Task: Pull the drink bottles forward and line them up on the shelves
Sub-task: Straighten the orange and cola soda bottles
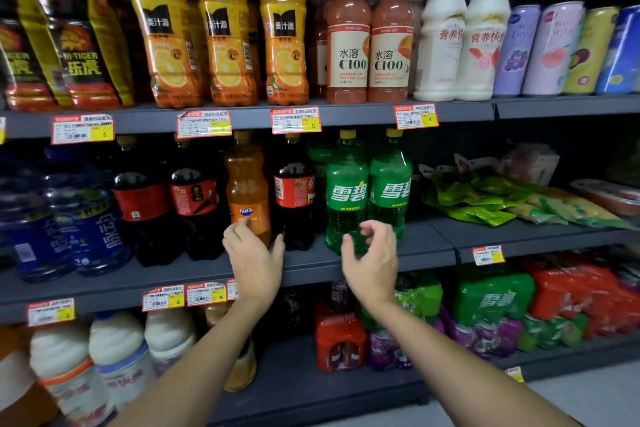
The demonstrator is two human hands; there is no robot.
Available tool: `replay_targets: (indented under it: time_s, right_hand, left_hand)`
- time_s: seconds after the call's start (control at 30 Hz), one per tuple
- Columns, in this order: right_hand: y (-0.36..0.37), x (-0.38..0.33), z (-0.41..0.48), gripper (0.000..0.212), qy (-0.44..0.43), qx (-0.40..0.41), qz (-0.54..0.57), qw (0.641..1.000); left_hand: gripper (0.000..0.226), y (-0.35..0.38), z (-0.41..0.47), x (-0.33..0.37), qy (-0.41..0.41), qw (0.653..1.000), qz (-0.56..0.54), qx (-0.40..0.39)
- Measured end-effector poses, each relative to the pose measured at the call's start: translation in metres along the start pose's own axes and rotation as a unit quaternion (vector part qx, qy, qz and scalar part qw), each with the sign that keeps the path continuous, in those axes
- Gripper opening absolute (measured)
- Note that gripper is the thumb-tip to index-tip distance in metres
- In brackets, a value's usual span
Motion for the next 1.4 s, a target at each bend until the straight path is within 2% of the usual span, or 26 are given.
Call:
replay_targets:
  time_s: [0.13, 0.27, 0.37, 0.6, 0.87, 1.1, 1.4]
  right_hand:
    - [0.038, -0.035, -0.019, 0.040, 0.003, -0.050, 0.002, 0.999]
    - [0.074, -0.049, -0.022, 0.072, 0.120, -0.154, -0.096, 0.976]
    - [0.093, -0.055, -0.019, 0.082, 0.169, -0.198, -0.146, 0.954]
    - [0.115, -0.051, -0.001, 0.081, 0.220, -0.207, -0.159, 0.940]
    - [0.124, -0.047, 0.005, 0.093, 0.220, -0.186, -0.152, 0.945]
    - [0.119, -0.047, 0.006, 0.081, 0.223, -0.196, -0.122, 0.947]
    - [0.092, -0.050, -0.005, 0.075, 0.147, -0.244, -0.125, 0.950]
  left_hand:
    - [0.082, 0.000, 0.003, -0.006, -0.064, 0.997, -0.006, 0.039]
    - [0.086, 0.001, 0.011, -0.023, -0.090, 0.996, 0.020, 0.012]
    - [0.086, 0.002, 0.015, -0.031, -0.102, 0.994, 0.030, -0.021]
    - [0.078, -0.001, 0.024, -0.035, -0.091, 0.993, 0.053, -0.048]
    - [0.087, 0.003, 0.031, -0.025, -0.082, 0.986, 0.140, -0.032]
    - [0.076, 0.003, 0.031, -0.026, -0.104, 0.985, 0.131, -0.030]
    - [0.082, -0.014, 0.013, -0.023, -0.100, 0.989, 0.108, -0.029]
Point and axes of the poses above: each hand's wrist, its own z-axis towards the middle knuckle, its own y-axis out of the palm, x = y × z, the point moved 4 cm from there along z, towards the middle knuckle, and after that the axes turned 5 degrees about -y, right-handed, at the moved point
